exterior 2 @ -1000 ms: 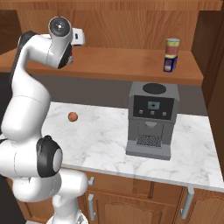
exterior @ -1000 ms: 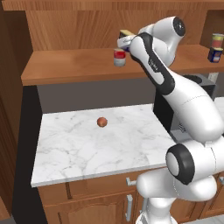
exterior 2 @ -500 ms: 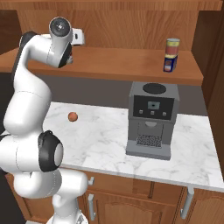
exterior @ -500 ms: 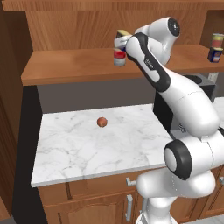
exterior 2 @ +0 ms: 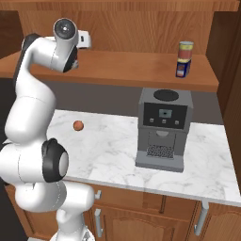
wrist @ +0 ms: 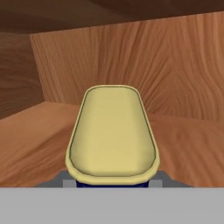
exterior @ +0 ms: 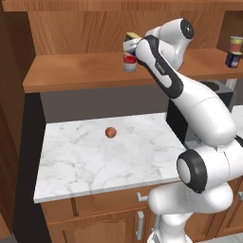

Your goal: Stack two cans on top of the other two cans in the cabinet.

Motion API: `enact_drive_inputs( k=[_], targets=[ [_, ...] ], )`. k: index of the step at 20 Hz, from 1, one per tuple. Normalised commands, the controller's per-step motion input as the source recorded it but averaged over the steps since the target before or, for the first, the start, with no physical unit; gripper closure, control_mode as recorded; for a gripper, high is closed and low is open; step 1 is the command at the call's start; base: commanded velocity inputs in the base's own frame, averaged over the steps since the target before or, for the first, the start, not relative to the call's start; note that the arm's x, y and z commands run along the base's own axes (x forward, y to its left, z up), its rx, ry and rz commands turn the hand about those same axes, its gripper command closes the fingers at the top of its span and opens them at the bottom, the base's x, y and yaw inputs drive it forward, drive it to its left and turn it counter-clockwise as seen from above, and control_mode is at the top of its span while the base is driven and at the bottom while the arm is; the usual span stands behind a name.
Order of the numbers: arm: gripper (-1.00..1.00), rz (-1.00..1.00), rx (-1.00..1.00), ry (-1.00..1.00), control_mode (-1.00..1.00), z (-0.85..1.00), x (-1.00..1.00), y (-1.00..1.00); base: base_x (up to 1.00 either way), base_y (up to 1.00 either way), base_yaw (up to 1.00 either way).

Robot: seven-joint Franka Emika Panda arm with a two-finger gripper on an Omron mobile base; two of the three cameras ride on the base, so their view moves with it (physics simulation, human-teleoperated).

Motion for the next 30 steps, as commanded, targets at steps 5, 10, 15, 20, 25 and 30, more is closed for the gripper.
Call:
enact_drive_inputs(
  k=[5,10,15,20,25,30],
  targets=[
    [1.00,0.00,0.00,0.00,-1.00,0.00,0.06,0.00,0.00,0.00,0.00],
    [1.00,0.00,0.00,0.00,-1.00,-0.01,0.08,0.00,0.00,0.00,0.00],
    [1.00,0.00,-0.02,0.00,-1.00,-0.03,0.12,0.00,0.00,0.00,0.00],
    [1.00,0.00,-0.02,0.00,-1.00,-0.05,0.10,0.00,0.00,0.00,0.00],
    [1.00,0.00,-0.03,0.00,-1.00,-0.05,0.04,0.00,0.00,0.00,0.00],
    [1.00,0.00,-0.03,0.00,-1.00,-0.14,-0.02,0.00,0.00,0.00,0.00]
  ],
)
